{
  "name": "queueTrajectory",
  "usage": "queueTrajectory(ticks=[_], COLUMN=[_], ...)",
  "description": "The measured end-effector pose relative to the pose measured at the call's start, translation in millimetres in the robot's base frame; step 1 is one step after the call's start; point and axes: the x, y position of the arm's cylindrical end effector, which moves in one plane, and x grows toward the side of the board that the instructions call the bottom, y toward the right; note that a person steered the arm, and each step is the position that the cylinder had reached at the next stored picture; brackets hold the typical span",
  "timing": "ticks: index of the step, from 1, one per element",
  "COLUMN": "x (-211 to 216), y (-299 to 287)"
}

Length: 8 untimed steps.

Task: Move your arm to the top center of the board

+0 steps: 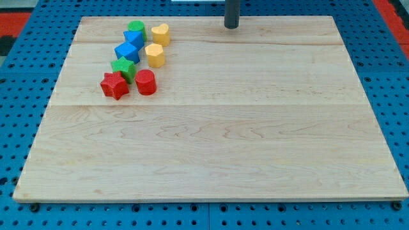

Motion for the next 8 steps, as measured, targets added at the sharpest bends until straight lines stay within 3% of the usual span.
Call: queueTrajectory(ticks=[3, 5, 8], x=[0, 17, -7], y=[40, 15, 9])
